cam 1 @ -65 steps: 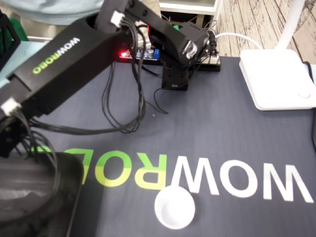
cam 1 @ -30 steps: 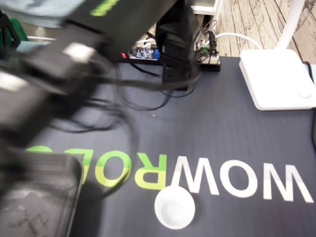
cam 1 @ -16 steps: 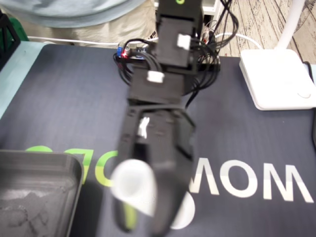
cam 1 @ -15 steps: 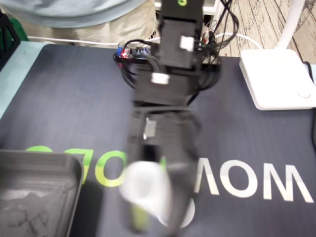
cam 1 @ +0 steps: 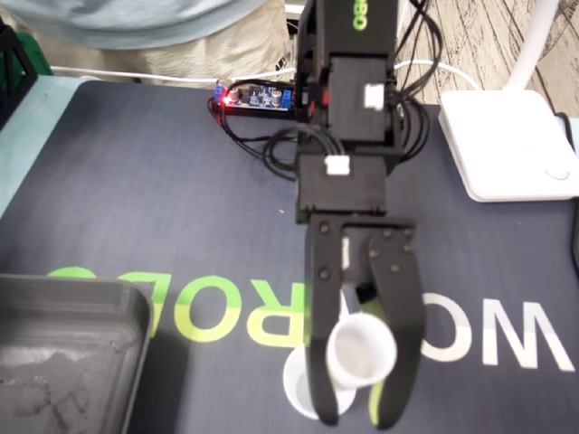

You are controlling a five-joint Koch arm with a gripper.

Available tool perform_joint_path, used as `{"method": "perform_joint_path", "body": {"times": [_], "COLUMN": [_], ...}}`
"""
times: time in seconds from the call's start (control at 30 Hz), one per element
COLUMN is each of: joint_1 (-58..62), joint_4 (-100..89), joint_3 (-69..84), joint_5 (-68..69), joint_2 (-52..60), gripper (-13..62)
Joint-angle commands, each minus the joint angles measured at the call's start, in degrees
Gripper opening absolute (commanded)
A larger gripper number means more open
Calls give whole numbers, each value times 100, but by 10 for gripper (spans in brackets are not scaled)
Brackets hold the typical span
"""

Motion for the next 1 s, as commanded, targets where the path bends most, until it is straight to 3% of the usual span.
{"method": "perform_joint_path", "body": {"times": [0.0,0.73,0.97], "joint_1": [-9,202,316], "joint_4": [-650,-976,-967], "joint_3": [-97,-97,-79], "joint_5": [-53,-352,-316], "joint_2": [-26,-650,-633], "gripper": [51,57,187]}}
